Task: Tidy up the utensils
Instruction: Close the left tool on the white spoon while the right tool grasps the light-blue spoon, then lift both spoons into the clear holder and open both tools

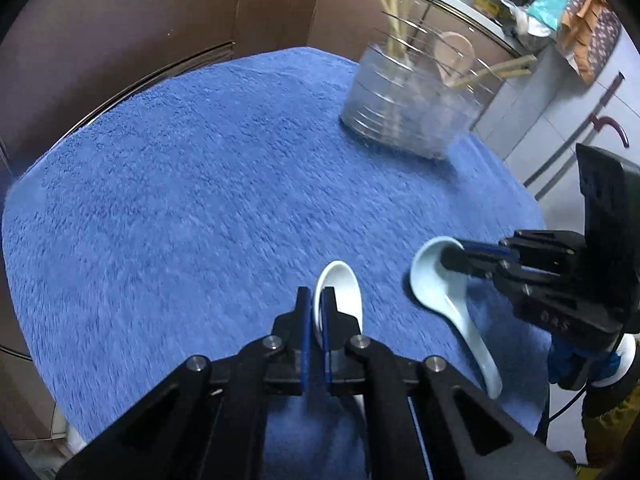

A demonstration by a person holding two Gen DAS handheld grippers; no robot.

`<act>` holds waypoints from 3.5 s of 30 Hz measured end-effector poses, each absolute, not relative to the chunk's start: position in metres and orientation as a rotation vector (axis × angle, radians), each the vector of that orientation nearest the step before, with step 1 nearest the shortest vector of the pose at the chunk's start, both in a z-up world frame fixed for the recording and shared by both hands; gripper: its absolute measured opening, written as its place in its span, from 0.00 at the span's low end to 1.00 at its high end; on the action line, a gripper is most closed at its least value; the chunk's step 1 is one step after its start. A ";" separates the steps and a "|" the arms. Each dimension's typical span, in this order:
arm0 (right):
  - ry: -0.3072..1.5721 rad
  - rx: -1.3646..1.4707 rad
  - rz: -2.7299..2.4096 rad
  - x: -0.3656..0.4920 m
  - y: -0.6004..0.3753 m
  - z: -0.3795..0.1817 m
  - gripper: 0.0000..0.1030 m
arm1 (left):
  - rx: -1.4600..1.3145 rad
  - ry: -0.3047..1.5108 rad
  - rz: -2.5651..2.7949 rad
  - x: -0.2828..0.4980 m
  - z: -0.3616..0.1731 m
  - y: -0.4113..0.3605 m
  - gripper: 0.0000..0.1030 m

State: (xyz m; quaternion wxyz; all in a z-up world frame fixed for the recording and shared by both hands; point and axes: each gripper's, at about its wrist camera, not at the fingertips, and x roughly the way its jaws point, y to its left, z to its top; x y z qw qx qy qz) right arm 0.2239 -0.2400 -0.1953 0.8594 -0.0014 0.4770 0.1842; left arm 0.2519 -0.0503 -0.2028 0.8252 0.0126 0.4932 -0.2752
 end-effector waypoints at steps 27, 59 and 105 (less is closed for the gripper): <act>1.212 -0.041 0.667 0.189 -0.253 -0.199 0.13 | 0.138 1.291 -0.616 0.220 -0.205 -0.068 0.11; 0.348 -0.067 0.198 0.197 -0.334 0.016 0.07 | 0.039 0.523 -0.366 0.265 0.009 -0.161 0.04; 0.264 0.113 0.038 0.188 -0.373 -0.019 0.47 | 0.042 0.367 -0.257 0.260 -0.034 -0.162 0.52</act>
